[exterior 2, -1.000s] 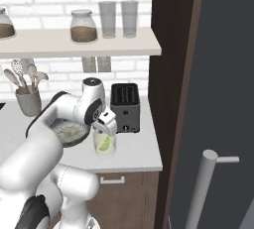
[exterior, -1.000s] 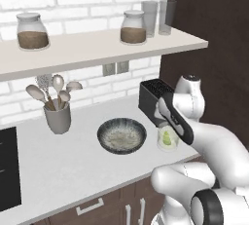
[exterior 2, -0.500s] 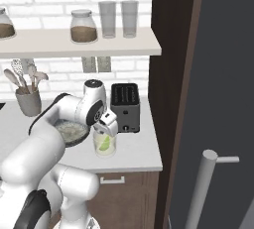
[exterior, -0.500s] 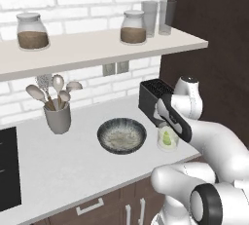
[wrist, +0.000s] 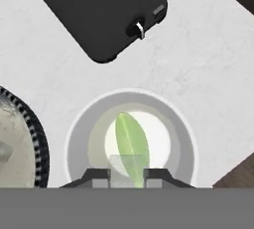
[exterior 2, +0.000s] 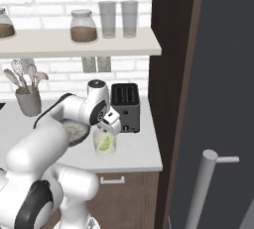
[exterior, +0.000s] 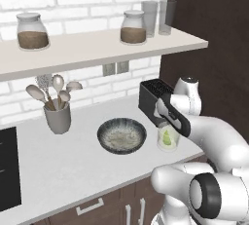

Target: Grab a lemon wedge from the fridge and one ice cube from the ice bowl, and put them in the glass of lemonade.

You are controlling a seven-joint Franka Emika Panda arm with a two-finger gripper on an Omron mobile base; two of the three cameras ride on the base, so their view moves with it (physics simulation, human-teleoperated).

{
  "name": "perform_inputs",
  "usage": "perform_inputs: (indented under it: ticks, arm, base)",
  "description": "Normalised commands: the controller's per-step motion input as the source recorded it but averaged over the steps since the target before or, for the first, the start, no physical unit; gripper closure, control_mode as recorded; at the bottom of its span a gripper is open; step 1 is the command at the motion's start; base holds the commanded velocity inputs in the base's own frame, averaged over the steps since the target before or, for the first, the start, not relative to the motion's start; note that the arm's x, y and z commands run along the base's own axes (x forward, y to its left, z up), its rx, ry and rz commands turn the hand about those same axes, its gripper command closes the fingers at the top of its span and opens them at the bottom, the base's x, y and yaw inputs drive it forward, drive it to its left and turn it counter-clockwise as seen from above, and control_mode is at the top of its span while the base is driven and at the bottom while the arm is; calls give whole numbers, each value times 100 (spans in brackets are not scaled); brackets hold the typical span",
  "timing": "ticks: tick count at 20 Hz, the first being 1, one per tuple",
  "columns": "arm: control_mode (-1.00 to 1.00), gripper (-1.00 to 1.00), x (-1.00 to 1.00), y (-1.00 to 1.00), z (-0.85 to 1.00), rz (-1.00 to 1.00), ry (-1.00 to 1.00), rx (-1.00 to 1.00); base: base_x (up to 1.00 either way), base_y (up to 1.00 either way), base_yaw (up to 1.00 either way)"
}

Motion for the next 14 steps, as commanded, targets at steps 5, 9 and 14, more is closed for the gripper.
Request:
perform_inputs:
  ticks: [5, 9, 14]
  arm:
    - [-100, 100, 9, -10, -13, 0, 0, 0]
    - [-100, -100, 0, 0, -6, 0, 0, 0]
    - [-100, -100, 0, 0, 0, 0, 0, 0]
  base:
    - [0, 0, 0]
    - [0, 0, 0]
    - [0, 0, 0]
